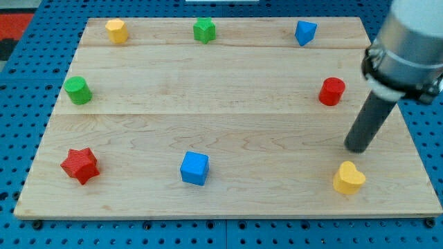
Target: Move the red circle vertically below the green star
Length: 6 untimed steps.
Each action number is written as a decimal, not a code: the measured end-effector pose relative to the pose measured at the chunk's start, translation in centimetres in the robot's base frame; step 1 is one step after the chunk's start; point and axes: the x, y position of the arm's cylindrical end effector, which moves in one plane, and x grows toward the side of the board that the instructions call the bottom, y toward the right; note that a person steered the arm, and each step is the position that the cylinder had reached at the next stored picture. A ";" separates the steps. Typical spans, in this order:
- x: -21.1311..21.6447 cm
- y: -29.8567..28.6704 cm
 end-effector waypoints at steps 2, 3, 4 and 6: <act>-8.1 -0.2; -9.2 -0.2; -13.9 -1.7; -16.5 -14.5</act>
